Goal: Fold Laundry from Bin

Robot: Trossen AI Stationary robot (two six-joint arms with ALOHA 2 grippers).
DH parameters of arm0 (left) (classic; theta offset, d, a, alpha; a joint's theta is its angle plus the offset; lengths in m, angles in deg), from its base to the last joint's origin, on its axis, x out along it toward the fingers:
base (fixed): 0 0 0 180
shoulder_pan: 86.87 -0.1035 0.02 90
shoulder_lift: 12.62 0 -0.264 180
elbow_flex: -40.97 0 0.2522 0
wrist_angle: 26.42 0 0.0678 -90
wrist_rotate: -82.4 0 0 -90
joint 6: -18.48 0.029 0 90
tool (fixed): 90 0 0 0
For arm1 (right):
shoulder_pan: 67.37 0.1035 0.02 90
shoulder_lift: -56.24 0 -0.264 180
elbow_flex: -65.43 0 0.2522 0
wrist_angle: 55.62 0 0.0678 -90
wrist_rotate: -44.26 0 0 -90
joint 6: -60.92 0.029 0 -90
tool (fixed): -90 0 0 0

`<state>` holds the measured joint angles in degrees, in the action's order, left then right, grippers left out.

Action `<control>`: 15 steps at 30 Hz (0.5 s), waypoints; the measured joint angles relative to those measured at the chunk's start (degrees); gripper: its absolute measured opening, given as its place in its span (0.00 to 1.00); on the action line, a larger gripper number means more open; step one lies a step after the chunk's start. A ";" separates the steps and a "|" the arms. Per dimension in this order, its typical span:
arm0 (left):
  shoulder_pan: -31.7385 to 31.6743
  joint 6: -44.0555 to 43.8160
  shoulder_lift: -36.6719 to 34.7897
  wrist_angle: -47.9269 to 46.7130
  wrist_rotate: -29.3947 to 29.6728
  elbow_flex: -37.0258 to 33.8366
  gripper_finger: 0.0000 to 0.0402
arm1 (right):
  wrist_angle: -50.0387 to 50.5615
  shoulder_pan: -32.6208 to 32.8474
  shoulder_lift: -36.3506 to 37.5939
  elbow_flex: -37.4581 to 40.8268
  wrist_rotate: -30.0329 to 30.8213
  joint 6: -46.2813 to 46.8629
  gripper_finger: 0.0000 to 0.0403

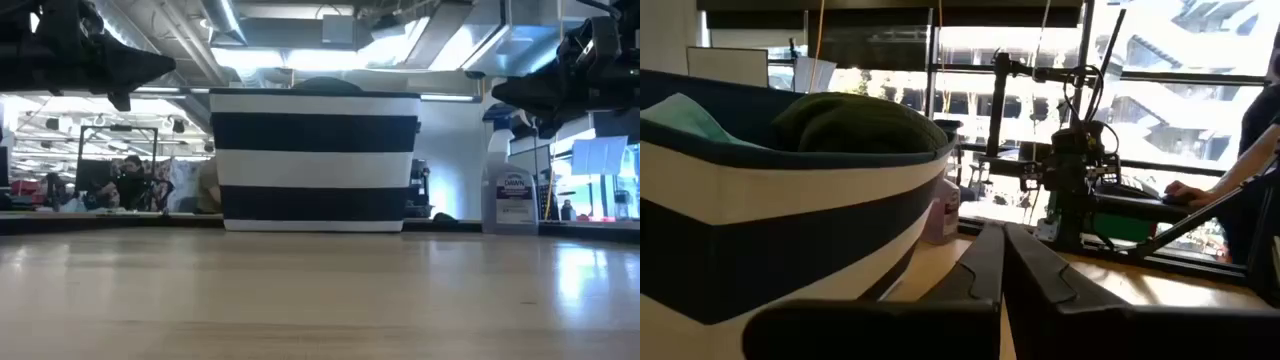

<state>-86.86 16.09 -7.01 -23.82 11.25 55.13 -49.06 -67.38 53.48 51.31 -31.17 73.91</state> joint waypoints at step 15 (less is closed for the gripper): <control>0.01 0.04 0.00 -0.13 0.13 0.28 0.10 | -0.31 0.00 0.01 0.00 0.04 0.22 0.05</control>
<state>-86.85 16.12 -7.01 -23.95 11.38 55.41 -49.37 -67.38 53.49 51.31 -31.14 74.13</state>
